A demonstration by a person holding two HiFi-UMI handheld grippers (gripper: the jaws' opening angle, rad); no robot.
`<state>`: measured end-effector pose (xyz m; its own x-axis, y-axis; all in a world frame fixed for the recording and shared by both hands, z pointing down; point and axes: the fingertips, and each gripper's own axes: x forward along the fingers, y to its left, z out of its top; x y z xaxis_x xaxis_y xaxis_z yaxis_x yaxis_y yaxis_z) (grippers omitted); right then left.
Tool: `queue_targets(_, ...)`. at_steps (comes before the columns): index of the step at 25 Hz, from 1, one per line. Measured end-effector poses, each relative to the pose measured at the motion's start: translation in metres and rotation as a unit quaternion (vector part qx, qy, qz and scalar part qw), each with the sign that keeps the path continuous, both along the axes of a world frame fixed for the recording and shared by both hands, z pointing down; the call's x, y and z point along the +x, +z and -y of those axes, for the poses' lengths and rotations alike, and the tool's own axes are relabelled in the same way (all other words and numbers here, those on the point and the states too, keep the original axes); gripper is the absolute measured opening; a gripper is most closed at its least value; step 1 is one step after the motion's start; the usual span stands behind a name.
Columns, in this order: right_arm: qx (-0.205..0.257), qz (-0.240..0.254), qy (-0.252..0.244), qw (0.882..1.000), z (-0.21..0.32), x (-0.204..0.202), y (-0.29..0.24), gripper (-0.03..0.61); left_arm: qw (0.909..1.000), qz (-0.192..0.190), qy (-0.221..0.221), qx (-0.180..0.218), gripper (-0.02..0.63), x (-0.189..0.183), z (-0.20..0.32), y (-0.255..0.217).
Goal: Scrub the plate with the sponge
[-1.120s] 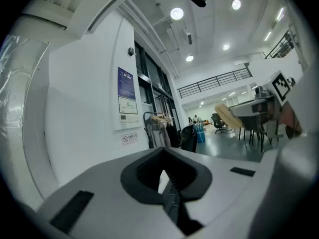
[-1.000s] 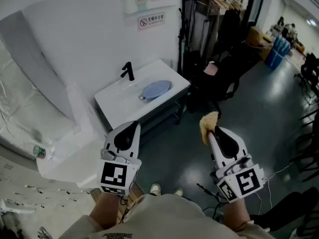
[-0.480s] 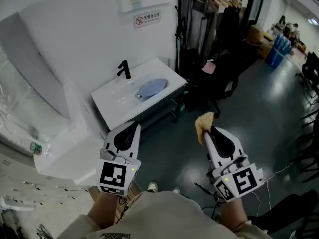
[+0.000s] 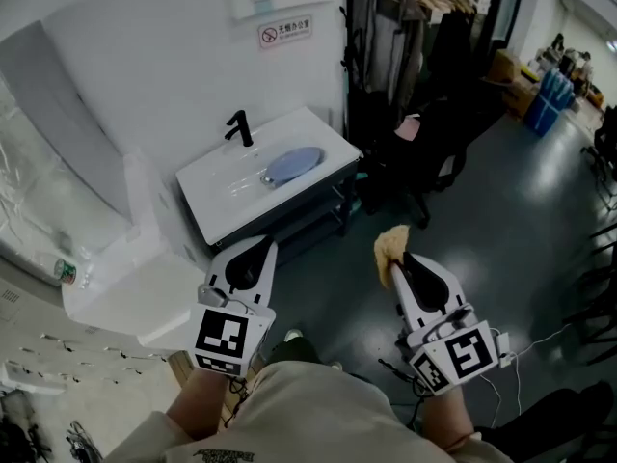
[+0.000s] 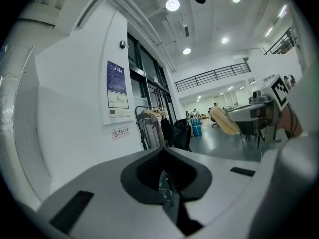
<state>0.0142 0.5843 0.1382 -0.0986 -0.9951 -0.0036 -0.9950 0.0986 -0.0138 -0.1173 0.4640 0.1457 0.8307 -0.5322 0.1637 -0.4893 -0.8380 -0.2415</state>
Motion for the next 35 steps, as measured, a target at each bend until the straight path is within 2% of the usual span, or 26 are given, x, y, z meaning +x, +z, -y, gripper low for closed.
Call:
queue_targets(8,-0.001,0.005,-0.017,1.000,0.022,0.013,0.017,0.064,0.9999,-0.002,-0.013,0.004,0.006,0.007,0.011,0.013)
queue_targets(16,-0.005,-0.008,-0.033,0.999,0.082,0.024,0.028,0.064,0.9996,-0.008,-0.026,-0.002,0.006,0.018,0.067,0.029)
queue_targets(21,-0.021,-0.015,-0.040,0.999,0.136,0.034,0.037,0.064,0.9993,-0.006,-0.037,-0.009,0.006,0.027,0.121,0.037)
queue_targets(25,-0.050,-0.035,-0.044,0.997,0.189,0.041,0.058,0.064,0.9984,0.005,-0.053,-0.020,0.006,0.029,0.177,0.048)
queue_targets(35,-0.093,-0.030,-0.059,0.993,0.347,0.063,0.087,0.064,0.9964,0.028,-0.059,-0.054,0.006,0.053,0.325,0.072)
